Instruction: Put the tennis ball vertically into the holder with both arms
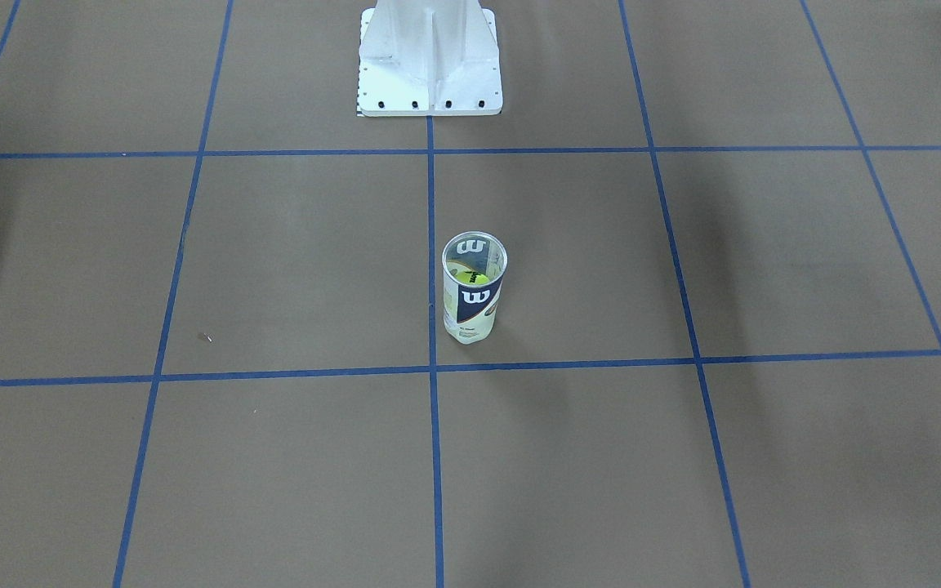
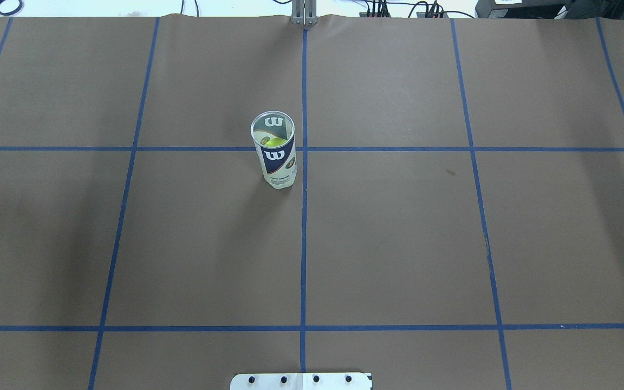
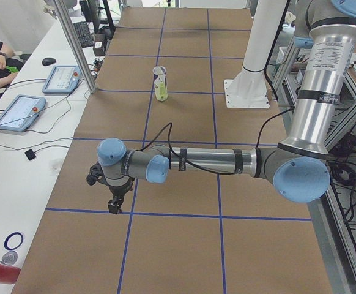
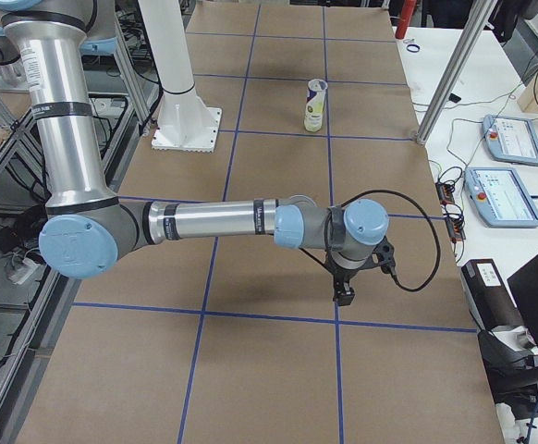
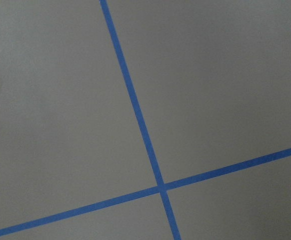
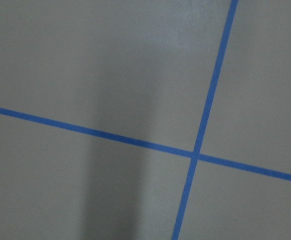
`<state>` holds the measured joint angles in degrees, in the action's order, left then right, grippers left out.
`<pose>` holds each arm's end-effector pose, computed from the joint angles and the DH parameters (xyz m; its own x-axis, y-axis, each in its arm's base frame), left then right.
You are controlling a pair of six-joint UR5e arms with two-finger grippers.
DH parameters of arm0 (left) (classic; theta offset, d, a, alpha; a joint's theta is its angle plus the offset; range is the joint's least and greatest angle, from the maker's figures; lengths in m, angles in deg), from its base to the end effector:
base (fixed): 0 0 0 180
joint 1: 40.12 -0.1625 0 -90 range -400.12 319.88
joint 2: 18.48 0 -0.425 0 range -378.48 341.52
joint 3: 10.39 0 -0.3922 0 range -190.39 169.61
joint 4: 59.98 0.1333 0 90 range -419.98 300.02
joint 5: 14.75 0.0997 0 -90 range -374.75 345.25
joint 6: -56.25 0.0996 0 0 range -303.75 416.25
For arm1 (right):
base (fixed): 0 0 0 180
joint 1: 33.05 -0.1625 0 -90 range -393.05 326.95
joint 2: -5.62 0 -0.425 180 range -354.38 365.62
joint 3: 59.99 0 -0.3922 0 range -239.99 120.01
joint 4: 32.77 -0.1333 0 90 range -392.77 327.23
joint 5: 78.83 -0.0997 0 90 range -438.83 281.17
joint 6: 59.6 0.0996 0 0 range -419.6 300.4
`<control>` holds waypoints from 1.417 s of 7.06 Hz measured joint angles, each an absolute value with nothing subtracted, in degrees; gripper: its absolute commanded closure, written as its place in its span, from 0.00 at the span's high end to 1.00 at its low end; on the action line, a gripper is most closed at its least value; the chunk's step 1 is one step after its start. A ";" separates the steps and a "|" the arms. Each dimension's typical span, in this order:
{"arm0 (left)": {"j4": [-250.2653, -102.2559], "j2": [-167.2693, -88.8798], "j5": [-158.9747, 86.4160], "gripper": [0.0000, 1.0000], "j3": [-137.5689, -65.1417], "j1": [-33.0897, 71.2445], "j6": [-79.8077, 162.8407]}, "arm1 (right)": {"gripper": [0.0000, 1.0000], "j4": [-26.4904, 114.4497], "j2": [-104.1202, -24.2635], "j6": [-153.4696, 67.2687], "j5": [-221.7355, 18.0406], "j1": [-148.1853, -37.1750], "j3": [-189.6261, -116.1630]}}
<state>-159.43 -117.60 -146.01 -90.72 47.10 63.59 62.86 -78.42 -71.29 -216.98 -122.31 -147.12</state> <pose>-0.0399 -0.5722 0.6444 0.7337 0.2633 -0.6264 -0.1428 0.9610 0.2367 0.0522 -0.5331 0.6349 0.6511 -0.1785 0.7377 0.1479 0.9832 0.1074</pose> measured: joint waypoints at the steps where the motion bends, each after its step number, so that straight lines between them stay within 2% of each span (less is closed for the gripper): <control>1: -158.90 -116.16 -146.05 1.00 -91.86 47.97 64.83 | 1.00 62.56 -78.96 -70.77 -216.59 -122.55 -147.19; 4: -147.67 -114.41 -146.08 1.00 -98.86 48.94 66.07 | 1.00 63.30 -78.95 -69.40 -212.46 -123.65 -148.63; 6: -145.08 -113.04 -146.19 1.00 -99.67 48.91 66.08 | 1.00 65.07 -79.13 -64.82 -212.23 -123.96 -151.36; 10: -145.27 -111.71 -146.35 1.00 -99.66 48.99 65.96 | 1.00 65.32 -79.62 -62.64 -214.66 -124.01 -151.78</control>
<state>-145.27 -111.71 -146.35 -99.66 48.99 65.96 65.32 -79.62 -62.64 -214.66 -124.01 -151.78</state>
